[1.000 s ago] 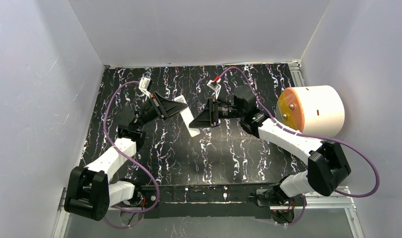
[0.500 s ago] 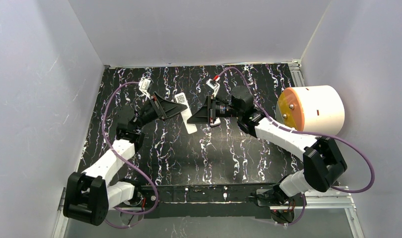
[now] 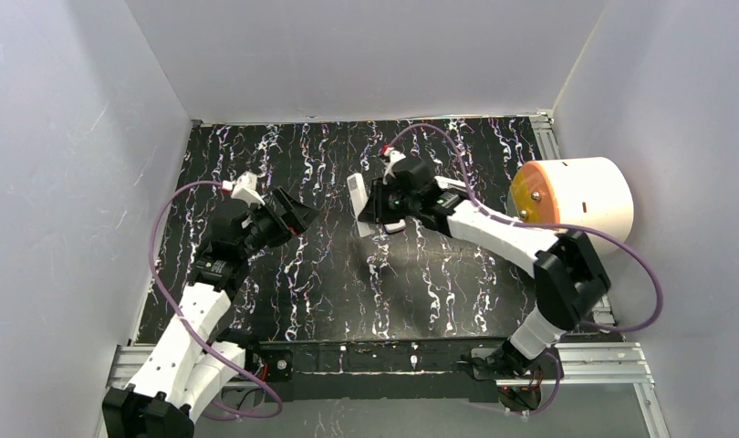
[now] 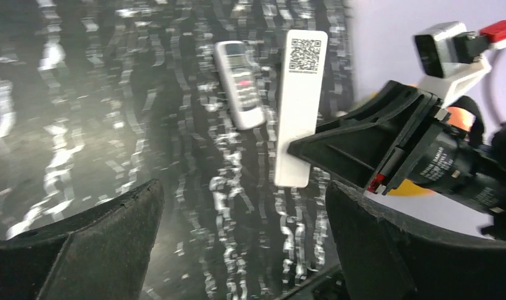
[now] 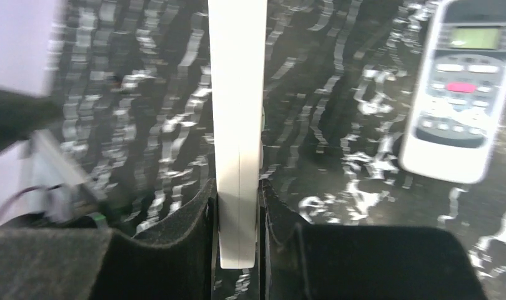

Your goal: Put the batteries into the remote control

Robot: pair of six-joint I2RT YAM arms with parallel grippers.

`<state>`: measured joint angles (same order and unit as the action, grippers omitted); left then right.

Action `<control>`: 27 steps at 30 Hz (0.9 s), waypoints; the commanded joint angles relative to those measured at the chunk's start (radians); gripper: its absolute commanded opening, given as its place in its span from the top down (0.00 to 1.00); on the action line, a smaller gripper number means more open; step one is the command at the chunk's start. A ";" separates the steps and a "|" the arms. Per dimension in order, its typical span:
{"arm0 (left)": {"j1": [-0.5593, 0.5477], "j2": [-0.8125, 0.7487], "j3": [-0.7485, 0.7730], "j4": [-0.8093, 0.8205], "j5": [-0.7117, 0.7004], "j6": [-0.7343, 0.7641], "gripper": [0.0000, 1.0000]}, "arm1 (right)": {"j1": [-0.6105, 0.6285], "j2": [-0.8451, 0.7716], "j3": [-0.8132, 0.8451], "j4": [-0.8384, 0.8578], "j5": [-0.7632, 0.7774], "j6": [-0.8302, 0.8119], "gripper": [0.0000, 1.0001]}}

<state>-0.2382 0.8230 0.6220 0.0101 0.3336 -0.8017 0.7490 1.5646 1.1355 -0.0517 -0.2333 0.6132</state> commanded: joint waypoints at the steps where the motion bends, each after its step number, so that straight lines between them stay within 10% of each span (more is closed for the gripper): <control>1: 0.005 -0.040 0.116 -0.389 -0.222 0.182 0.02 | 0.074 0.117 0.143 -0.266 0.371 -0.199 0.99; 17: 0.005 -0.013 0.183 -0.483 -0.163 0.242 0.02 | 0.262 0.519 0.520 -0.609 1.017 -0.295 0.99; 27: 0.005 -0.034 0.294 -0.746 -0.552 0.208 0.02 | 0.300 0.656 0.621 -0.690 1.082 -0.287 0.82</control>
<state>-0.2367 0.8143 0.8597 -0.6121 -0.0639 -0.5877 1.0367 2.2024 1.7004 -0.6960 0.7929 0.3244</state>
